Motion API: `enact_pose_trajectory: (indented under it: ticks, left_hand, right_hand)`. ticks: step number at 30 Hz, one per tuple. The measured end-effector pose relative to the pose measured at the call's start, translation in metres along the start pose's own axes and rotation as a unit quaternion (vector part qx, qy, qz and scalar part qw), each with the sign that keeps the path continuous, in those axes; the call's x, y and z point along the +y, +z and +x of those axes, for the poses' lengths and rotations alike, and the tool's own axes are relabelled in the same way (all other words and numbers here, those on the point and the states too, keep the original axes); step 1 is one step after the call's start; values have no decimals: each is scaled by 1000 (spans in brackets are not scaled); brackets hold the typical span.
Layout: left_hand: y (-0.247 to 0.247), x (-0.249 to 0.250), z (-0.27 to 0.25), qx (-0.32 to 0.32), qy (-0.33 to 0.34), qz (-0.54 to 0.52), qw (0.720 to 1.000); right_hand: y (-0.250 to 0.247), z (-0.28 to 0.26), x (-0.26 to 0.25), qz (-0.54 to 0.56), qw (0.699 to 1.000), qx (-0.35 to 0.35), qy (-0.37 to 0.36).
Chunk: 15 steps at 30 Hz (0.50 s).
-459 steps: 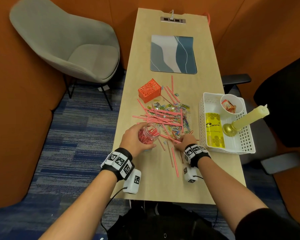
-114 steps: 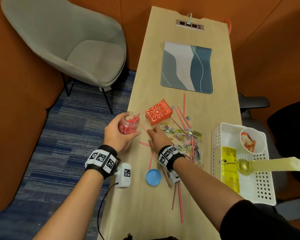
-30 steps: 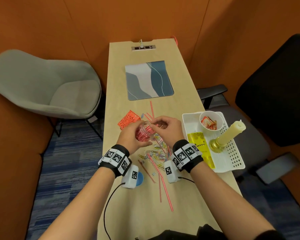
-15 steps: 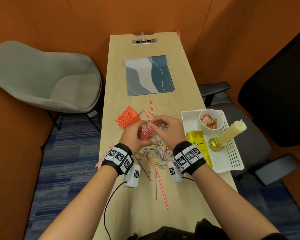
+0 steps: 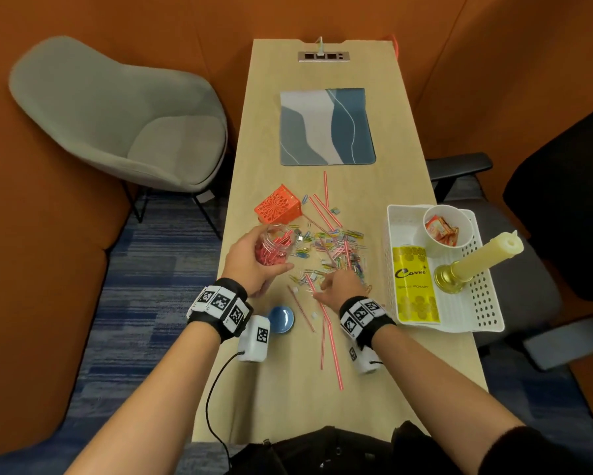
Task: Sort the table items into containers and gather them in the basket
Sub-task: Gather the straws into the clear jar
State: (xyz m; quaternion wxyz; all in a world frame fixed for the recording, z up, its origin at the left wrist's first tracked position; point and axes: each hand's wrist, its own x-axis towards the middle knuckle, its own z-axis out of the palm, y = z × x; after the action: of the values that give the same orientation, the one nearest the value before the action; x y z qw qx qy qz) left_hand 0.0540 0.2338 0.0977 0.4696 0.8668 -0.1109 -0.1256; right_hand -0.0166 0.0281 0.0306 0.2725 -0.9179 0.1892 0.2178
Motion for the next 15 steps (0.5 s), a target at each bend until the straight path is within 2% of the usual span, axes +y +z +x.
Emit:
enact_pose_trajectory:
  ticks: [3, 8, 12, 15]
  left_hand:
    - [-15, -7, -10, 21, -3, -9, 1000]
    - [-35, -18, -21, 61, -5, -15, 998]
    - [-51, -32, -25, 115, -27, -34, 992]
    - [-65, -45, -28, 164, -39, -52, 984]
  right_hand:
    - [19, 3, -4, -86, 996, 3, -7]
    - [20, 11, -8, -156, 988, -6, -1]
    - [2, 26, -20, -144, 990, 7, -8]
    - [-9, 40, -50, -110, 991, 34, -69]
